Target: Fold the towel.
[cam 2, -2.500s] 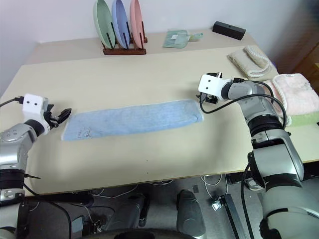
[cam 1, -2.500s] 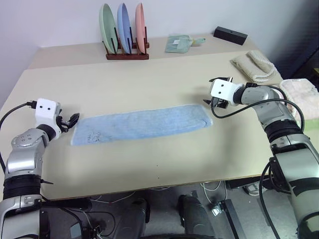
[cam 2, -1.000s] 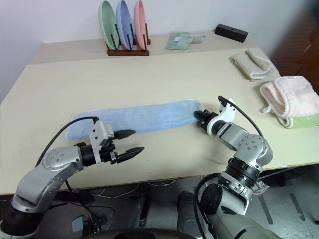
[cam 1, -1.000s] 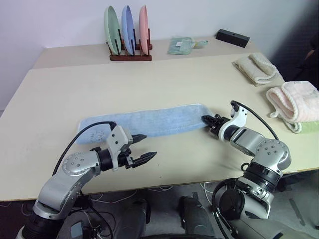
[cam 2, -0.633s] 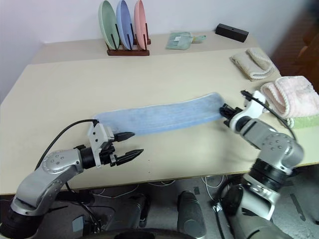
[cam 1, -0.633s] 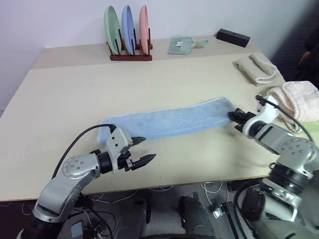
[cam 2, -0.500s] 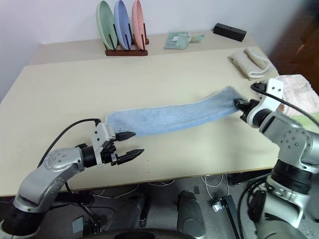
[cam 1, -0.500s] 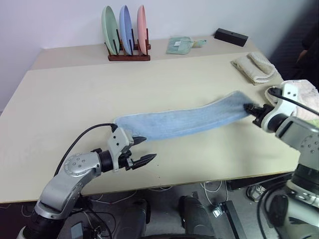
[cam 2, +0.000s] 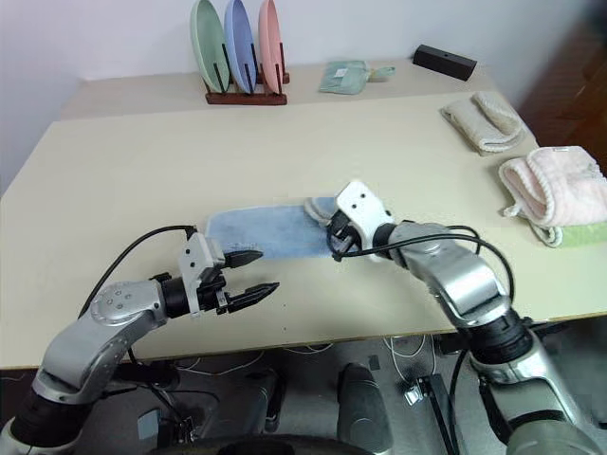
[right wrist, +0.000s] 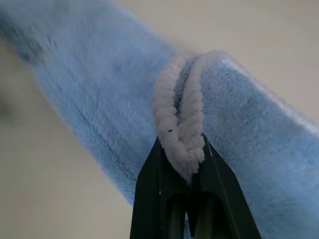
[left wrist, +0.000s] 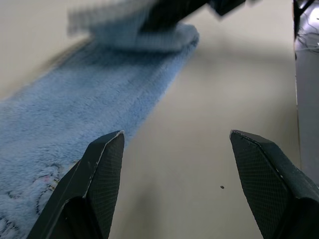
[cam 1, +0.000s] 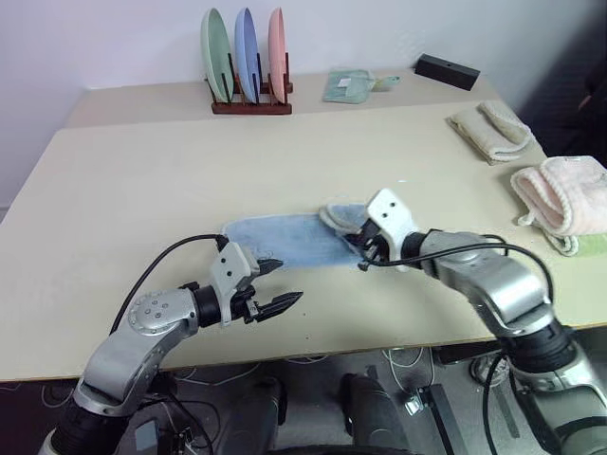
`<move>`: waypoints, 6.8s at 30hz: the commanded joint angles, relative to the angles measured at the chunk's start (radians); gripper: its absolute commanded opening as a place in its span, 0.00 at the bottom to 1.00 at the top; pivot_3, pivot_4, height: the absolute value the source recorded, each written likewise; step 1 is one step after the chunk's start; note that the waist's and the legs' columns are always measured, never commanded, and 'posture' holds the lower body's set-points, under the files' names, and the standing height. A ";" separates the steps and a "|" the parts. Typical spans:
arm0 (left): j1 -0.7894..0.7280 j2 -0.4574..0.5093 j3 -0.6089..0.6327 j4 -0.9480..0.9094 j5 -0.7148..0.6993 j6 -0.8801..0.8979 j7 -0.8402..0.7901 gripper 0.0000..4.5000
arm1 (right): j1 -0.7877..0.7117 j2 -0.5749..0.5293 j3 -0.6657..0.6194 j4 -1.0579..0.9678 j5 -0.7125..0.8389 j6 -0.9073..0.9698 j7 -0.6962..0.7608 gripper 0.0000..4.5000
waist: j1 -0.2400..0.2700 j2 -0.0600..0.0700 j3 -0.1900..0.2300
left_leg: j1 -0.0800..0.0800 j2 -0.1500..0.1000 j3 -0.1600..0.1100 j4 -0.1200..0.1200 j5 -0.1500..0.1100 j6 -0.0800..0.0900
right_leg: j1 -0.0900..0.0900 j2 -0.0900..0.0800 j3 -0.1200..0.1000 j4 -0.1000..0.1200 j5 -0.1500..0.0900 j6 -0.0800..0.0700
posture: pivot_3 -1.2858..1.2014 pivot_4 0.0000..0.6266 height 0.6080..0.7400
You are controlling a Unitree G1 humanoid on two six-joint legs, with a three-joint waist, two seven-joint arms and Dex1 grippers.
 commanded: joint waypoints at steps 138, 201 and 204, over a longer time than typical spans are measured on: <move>-0.082 -0.201 0.238 0.255 -0.105 0.022 0.394 0.00 | -0.052 0.396 -0.028 0.365 -0.202 -0.381 0.148 0.13 | -0.005 -0.003 -0.003 | 0.003 0.000 0.000 -0.002 0.000 -0.001 | 0.001 0.002 0.001 -0.001 0.004 0.000 | 0.52 0.24 0.99; -0.078 -0.147 0.096 0.132 -0.111 -0.033 0.124 0.00 | -0.068 0.348 -1.152 0.314 0.336 0.160 -0.681 0.16 | -0.008 0.002 -0.003 | 0.001 0.001 0.002 -0.002 0.000 0.000 | 0.000 0.002 0.001 -0.002 0.004 0.000 | 0.52 0.24 0.99; -0.082 -0.148 0.097 0.141 -0.106 -0.035 0.119 0.00 | -0.058 0.315 -1.115 0.292 0.323 0.132 -0.658 0.44 | -0.008 0.002 -0.003 | 0.001 0.001 0.002 -0.002 0.000 0.000 | 0.000 0.002 0.001 -0.002 0.004 0.000 | 0.52 0.24 0.99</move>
